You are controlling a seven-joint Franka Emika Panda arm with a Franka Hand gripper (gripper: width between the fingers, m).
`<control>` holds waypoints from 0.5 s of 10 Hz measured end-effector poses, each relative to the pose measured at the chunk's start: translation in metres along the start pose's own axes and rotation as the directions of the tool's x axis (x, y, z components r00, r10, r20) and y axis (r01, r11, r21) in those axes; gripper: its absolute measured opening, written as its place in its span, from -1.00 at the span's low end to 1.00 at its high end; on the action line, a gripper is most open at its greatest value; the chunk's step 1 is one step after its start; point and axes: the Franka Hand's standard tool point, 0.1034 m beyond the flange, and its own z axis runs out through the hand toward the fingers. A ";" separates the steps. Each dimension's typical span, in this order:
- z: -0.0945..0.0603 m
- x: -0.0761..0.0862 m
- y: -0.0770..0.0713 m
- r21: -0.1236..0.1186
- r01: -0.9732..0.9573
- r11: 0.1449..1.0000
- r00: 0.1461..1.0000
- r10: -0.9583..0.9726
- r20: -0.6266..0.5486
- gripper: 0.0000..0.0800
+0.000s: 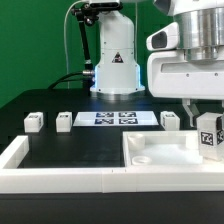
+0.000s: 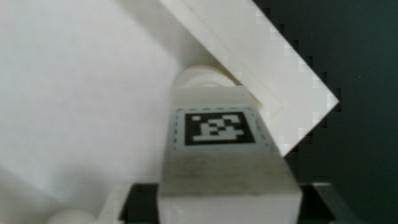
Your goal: Assemble square table
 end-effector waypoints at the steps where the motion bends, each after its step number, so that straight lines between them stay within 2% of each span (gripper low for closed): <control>1: 0.001 -0.002 0.000 -0.004 -0.130 0.991 0.991 0.130 0.006 -0.27; 3: 0.001 -0.003 0.001 -0.002 -0.294 0.956 0.955 0.294 0.030 -0.27; 5: 0.001 -0.003 0.001 -0.004 -0.374 0.928 0.927 0.373 0.039 -0.27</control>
Offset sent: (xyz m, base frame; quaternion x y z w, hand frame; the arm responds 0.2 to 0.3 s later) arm 0.0021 -0.0014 -0.0008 -0.0009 -0.0177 0.2092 0.9777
